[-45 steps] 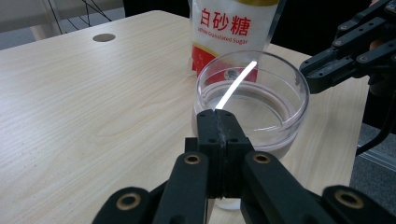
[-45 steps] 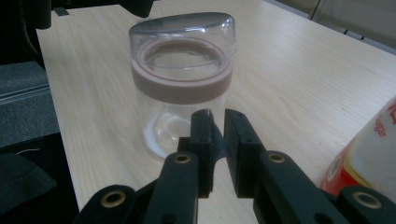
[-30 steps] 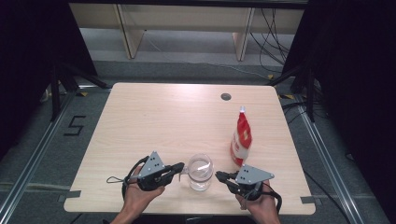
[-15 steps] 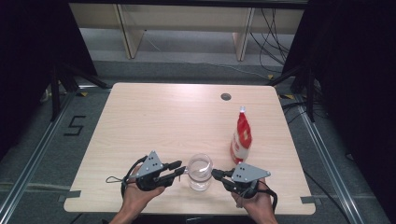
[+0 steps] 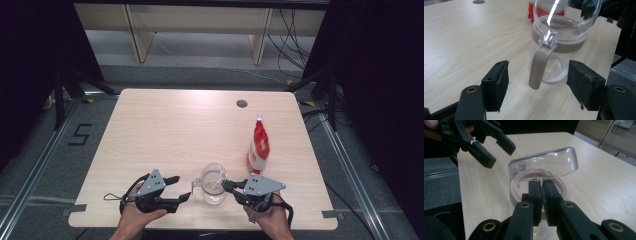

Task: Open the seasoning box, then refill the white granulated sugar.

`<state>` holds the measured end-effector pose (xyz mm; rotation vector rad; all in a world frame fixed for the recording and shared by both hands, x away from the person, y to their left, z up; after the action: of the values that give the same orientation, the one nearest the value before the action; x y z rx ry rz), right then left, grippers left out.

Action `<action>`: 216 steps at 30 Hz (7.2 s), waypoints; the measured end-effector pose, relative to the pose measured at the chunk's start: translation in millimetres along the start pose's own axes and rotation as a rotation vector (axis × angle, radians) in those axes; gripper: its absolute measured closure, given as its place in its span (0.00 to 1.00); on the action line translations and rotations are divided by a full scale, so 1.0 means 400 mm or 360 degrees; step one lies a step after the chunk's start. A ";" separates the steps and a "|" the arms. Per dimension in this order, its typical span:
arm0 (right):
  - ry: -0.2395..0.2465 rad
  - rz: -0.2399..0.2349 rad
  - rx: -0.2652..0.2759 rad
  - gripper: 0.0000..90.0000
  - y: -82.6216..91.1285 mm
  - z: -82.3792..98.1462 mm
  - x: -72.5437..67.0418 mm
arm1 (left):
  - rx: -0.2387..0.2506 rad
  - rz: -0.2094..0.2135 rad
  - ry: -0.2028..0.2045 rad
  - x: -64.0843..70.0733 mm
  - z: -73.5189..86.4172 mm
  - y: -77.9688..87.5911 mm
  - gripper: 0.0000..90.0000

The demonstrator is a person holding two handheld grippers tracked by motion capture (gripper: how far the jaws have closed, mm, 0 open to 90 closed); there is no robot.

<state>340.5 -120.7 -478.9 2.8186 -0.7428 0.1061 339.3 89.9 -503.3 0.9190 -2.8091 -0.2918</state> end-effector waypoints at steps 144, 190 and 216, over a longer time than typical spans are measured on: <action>-0.0362 0.0736 -0.0010 0.42 0.083 0.137 0.281 | -0.0096 -0.0066 0.0011 -0.015 0.068 0.036 0.23; -0.0350 0.0688 0.0098 0.31 0.087 0.129 0.307 | -0.0117 -0.0062 -0.0030 -0.020 0.072 0.034 0.24; -0.0325 0.0763 0.0224 0.26 0.025 0.150 0.313 | -0.0107 -0.0074 0.0012 -0.014 0.075 0.030 0.24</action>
<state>445.2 -202.9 -519.6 2.7424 -1.5015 -0.0560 330.5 106.6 -530.0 0.9689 -2.7557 -0.3861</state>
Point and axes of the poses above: each handheld gripper's, and its own axes: y roughly backward along the jaws, z roughly out of its underside, x roughly to its right, the point moved 7 cm from there along -y, roughly forward along the jaws, and after that the axes turned 13 degrees about x, right-handed, at the moved point
